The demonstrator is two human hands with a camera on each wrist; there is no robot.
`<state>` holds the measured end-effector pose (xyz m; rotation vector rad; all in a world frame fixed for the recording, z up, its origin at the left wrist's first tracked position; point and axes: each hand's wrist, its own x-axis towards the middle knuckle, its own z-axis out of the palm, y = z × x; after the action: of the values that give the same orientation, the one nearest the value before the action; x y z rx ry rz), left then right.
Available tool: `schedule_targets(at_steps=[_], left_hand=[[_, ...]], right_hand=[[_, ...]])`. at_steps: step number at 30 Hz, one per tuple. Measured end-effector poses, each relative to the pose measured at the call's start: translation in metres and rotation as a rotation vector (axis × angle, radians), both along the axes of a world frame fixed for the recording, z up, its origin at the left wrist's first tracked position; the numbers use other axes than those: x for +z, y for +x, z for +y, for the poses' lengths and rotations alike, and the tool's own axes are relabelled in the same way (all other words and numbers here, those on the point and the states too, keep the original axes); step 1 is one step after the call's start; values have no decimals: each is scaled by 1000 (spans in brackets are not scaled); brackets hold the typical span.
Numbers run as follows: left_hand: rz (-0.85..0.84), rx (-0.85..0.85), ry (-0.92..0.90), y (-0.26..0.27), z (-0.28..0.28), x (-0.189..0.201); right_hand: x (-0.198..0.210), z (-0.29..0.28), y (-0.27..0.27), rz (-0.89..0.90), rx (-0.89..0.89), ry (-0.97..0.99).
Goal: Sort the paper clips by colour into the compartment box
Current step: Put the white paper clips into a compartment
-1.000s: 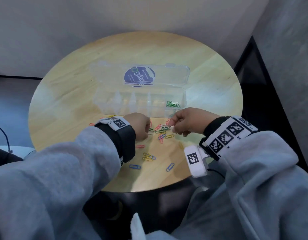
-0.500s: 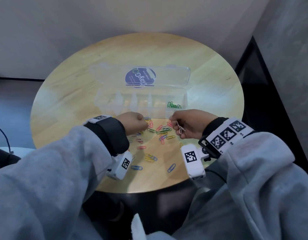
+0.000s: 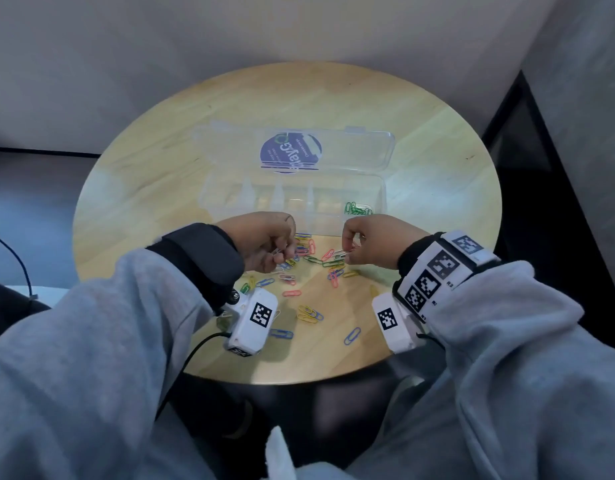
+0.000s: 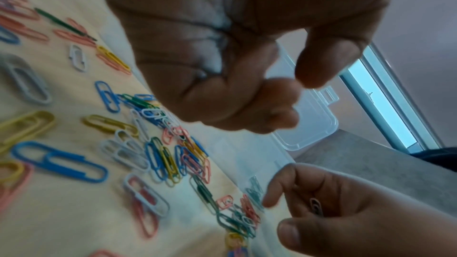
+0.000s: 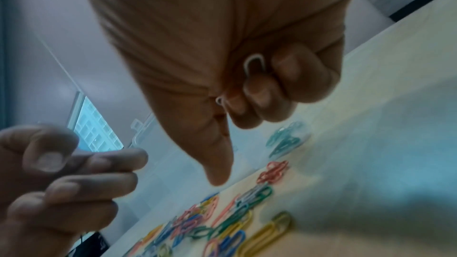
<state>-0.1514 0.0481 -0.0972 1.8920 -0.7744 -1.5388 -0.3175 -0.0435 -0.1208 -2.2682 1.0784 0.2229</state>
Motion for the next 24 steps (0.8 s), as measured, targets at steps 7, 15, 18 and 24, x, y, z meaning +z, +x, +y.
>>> schedule_targets(at_steps=[7, 15, 18, 24], left_hand=[[-725, -452, 12, 0, -5, -11], [-969, -671, 52, -6, -7, -27], [-989, -697, 61, -8, -9, -28], [-965, -685, 97, -3, -9, -30]], right_hand=[[-9, 4, 13, 187, 86, -85], [-9, 5, 10, 167, 60, -80], [-8, 5, 9, 186, 66, -68], [-6, 2, 8, 198, 78, -47]])
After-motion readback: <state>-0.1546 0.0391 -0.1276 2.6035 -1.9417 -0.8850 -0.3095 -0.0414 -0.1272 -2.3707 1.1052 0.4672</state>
